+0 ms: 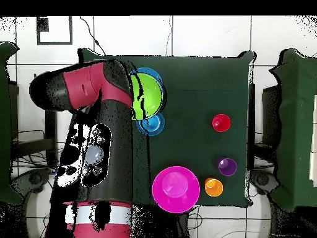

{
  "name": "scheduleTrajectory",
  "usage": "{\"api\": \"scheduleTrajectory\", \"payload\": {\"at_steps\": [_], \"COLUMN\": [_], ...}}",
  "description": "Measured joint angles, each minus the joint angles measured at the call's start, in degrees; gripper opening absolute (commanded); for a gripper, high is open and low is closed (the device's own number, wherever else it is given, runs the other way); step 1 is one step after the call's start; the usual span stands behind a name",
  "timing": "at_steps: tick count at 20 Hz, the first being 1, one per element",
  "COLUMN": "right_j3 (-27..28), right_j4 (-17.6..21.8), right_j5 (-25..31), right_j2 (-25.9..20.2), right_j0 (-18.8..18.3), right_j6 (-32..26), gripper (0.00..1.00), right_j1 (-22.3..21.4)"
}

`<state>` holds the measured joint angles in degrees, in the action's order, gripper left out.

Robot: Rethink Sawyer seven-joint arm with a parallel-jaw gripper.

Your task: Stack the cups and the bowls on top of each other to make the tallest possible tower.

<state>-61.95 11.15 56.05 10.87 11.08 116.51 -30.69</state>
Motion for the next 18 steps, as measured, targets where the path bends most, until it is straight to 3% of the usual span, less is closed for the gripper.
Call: {"api": "scheduleTrajectory", "payload": {"at_steps": [18], "right_j3": [0.04], "right_j4": [2.79], "right_j5": [0.27], "right_j2": [-1.56], "right_j0": [-1.79], "right_j6": [0.0], "gripper": [0.0], "right_j1": [0.95]}}
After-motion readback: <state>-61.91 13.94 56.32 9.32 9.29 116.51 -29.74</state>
